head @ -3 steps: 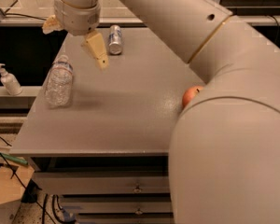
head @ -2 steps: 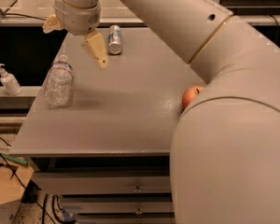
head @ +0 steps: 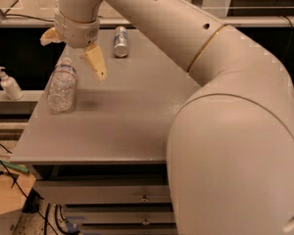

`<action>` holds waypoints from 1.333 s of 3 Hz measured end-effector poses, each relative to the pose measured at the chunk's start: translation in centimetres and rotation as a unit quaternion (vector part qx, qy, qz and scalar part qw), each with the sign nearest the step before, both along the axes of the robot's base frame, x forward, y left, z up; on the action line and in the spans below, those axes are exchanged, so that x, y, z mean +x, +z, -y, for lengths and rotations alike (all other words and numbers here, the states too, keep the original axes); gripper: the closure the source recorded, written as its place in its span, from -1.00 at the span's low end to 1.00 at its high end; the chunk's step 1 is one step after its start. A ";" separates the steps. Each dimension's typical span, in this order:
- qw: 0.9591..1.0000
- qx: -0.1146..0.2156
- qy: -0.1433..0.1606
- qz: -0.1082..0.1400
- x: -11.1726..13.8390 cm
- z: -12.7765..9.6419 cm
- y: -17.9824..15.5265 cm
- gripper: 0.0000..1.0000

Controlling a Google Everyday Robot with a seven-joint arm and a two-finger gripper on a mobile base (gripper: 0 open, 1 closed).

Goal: Pick water bottle

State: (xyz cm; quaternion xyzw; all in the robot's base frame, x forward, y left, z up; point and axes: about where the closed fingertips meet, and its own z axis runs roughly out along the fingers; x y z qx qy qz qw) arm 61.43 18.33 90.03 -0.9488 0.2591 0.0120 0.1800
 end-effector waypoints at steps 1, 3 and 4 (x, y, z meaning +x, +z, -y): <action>1.000 0.005 0.003 -0.017 0.6 -0.3 -2.3 -1.00; 0.998 -0.008 0.030 -0.051 1.6 -2.3 -6.4 -1.00; 0.996 -0.011 0.052 -0.064 1.7 -3.8 -7.4 -0.65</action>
Offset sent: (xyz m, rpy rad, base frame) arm 0.0179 0.0138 -0.0699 -0.0034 0.1174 0.0474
